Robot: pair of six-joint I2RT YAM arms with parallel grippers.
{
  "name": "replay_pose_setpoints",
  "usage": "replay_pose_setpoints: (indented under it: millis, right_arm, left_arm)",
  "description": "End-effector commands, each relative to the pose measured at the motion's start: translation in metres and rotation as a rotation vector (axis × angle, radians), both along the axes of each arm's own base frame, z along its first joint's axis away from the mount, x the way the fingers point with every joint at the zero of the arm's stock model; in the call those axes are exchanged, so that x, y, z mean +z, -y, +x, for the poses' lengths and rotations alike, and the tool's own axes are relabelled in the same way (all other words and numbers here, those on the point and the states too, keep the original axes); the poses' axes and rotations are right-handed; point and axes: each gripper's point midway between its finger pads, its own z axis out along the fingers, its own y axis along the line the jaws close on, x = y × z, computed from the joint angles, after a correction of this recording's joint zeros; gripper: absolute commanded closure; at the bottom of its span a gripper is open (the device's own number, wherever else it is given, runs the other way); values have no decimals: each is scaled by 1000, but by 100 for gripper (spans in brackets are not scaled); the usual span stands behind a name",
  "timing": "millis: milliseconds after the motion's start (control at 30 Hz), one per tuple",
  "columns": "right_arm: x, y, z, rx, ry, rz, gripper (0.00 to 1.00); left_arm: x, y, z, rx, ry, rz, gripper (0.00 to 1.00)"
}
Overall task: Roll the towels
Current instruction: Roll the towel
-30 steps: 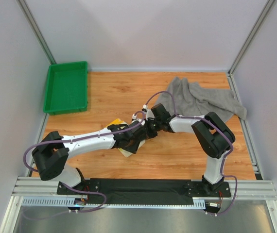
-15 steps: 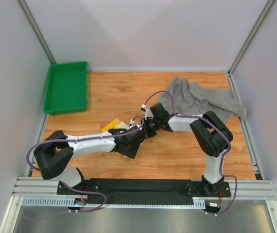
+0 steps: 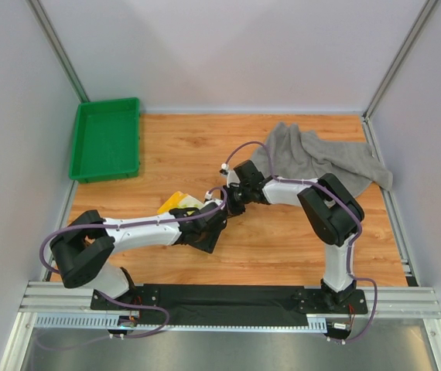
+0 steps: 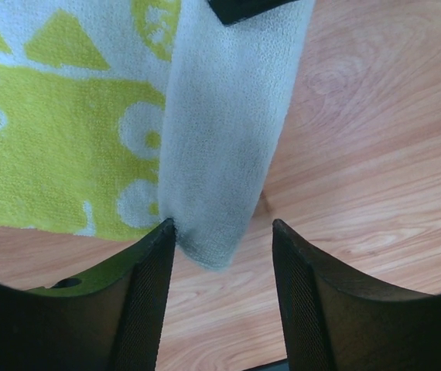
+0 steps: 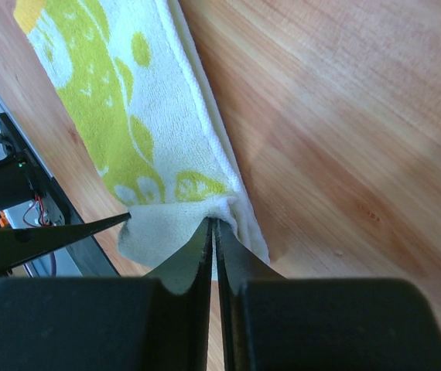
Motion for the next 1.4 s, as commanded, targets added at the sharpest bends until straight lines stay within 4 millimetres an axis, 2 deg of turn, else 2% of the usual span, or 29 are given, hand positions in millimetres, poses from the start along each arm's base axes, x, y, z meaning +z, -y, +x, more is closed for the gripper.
replay_pose_setpoints:
  millis: [0, 233, 467, 667, 700, 933, 967, 1000, 1033, 1100, 1133, 1167, 1233, 1333, 1367]
  right_arm:
    - [-16, 5, 9, 0, 25, -86, 95]
    - [-16, 1, 11, 10, 3, -88, 95]
    - [-13, 7, 4, 7, -19, -107, 95]
    - [2, 20, -3, -15, -11, -154, 92]
    - [12, 22, -1, -24, 10, -149, 91]
    - [36, 48, -5, -118, 46, -246, 63]
    - [48, 50, -5, -134, 67, -242, 60]
    - [47, 60, -7, -154, 73, -281, 54]
    - [60, 64, -8, -170, 103, -275, 51]
    - [65, 76, -13, -198, 116, -305, 43]
    - [68, 80, -15, -210, 123, -308, 41]
    - [80, 83, -16, -223, 148, -294, 38]
    - [81, 91, -24, -241, 136, -301, 33]
    - [95, 94, -33, -260, 151, -260, 30]
    - [90, 97, -39, -262, 141, -258, 29]
  left_arm:
    - [-23, -2, -20, 1, -104, 28, 41]
    - [-33, -6, -25, 11, -110, 72, 50]
    - [-39, -16, -23, 44, -93, 114, 78]
    - [-30, -13, -22, 37, -67, 68, 87]
    - [-29, -13, -22, 36, -67, 63, 88]
    - [-20, -5, -28, 44, -75, -27, 93]
    - [-19, -4, -29, 43, -80, -41, 94]
    - [-18, -2, -30, 45, -81, -53, 94]
    - [-17, 0, -31, 42, -87, -64, 94]
    - [-16, 2, -32, 38, -95, -71, 95]
    - [-16, 3, -33, 33, -102, -75, 95]
    - [-15, 5, -32, 27, -102, -80, 95]
    - [-14, 8, -33, 18, -112, -82, 96]
    - [-10, 16, -33, 8, -127, -97, 96]
    - [-7, 21, -32, 3, -130, -112, 96]
